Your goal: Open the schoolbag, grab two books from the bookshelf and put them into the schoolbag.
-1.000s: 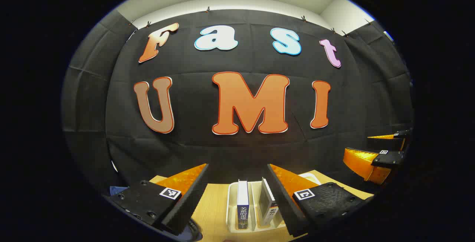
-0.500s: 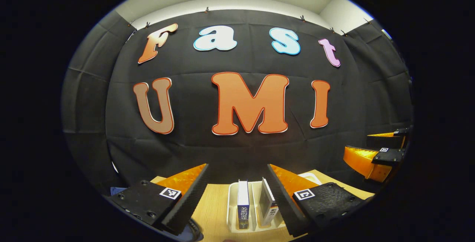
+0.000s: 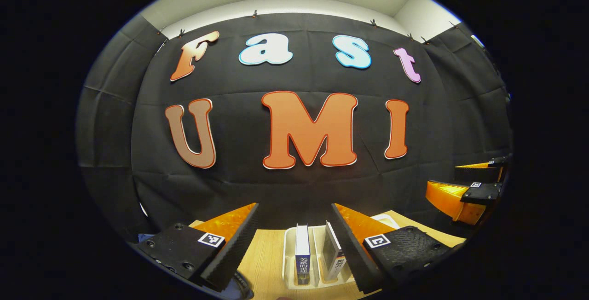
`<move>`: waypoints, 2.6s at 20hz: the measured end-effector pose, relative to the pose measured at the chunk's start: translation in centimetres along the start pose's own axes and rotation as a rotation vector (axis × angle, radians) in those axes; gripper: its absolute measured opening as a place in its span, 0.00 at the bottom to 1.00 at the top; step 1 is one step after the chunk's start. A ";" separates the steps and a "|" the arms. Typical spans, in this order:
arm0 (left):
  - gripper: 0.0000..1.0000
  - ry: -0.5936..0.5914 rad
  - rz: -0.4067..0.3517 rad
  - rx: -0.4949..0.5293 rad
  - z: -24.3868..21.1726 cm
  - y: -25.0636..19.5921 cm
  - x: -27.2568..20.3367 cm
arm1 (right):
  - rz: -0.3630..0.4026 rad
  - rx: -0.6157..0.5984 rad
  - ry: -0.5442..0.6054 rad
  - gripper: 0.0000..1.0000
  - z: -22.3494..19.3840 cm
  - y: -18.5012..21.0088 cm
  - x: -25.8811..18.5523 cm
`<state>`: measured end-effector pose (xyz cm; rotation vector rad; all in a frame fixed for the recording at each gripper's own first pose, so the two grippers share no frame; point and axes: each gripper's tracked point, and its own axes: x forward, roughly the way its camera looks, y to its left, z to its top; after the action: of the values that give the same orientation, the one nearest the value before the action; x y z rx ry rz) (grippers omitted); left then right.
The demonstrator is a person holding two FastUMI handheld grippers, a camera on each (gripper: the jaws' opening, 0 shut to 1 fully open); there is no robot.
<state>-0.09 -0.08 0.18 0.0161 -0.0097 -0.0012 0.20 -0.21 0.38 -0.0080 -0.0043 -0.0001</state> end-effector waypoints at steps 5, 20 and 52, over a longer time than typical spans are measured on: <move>0.94 0.006 0.002 -0.006 -0.2 0.0 0.0 | 0.001 -0.006 0.001 0.94 -0.1 0.2 0.0; 0.94 0.009 0.016 -0.037 -0.6 0.2 0.0 | 0.007 -0.005 0.008 0.95 -0.5 0.4 0.1; 0.94 0.161 0.124 0.104 -9.5 10.2 -4.5 | -0.041 -0.001 0.062 0.95 -3.6 -3.3 -0.1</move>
<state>-4.47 10.32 -9.23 0.1191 0.1501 0.1251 0.15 -3.52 -3.15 -0.0084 0.0577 -0.0411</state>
